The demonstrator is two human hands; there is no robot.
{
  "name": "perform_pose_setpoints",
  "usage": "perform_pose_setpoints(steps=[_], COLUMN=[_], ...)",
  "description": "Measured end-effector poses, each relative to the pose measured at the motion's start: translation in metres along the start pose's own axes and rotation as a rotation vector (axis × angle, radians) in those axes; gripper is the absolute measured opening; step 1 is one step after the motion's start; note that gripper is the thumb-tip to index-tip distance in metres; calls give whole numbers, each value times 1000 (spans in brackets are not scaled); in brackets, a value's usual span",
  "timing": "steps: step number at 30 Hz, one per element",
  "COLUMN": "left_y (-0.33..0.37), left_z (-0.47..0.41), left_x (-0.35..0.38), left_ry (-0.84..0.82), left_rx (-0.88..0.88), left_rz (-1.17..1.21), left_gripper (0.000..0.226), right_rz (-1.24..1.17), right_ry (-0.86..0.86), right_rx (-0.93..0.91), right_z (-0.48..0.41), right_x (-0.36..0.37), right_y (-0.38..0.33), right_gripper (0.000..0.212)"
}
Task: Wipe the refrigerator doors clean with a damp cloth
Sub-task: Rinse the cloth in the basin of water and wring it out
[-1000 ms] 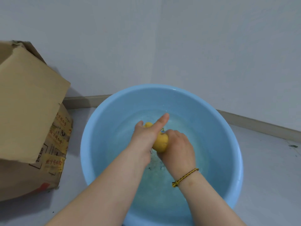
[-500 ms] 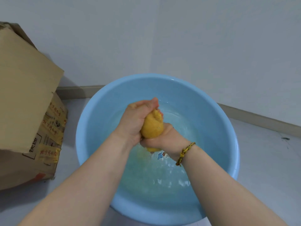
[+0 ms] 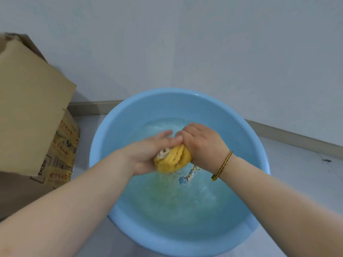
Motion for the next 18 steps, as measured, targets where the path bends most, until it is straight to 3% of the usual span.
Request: perform_pose_setpoints(steps=[1, 3, 5, 7, 11, 14, 15, 18], left_y=[-12, -24, -21, -7, 6, 1, 0, 0], left_z=[6, 16, 14, 2, -21, -24, -23, -24], left_x=[6, 18, 20, 15, 12, 7, 5, 4], left_ry=[-102, -219, -119, 61, 350, 577, 625, 682], left_rx=[-133, -293, -317, -258, -187, -154, -131, -31], left_rz=[-96, -274, -563, -872, -1422, -1408, -1418, -1577], left_gripper=[84, 55, 19, 19, 25, 10, 18, 29], right_rz=[53, 144, 190, 238, 322, 240, 203, 127], right_ry=[49, 104, 59, -46, -273, -596, -671, -731], right_rx=[-75, -237, -339, -332, -143, 59, 142, 292], right_z=[-1, -2, -1, -1, -6, -1, 1, 4], right_x=[-3, -8, -3, 8, 21, 36, 42, 50], right_y=[-1, -9, -11, -8, 1, 6, 9, 11], right_gripper=[21, 25, 21, 13, 26, 32, 31, 27])
Point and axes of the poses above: each hand's wrist, its own z-axis away from the middle knuckle, its own x-axis out of the palm, y = z × x, the point moved 6 cm from there along -z, towards the middle knuckle, and after that the axes turned 1 degree about z, right-handed, at the moved point
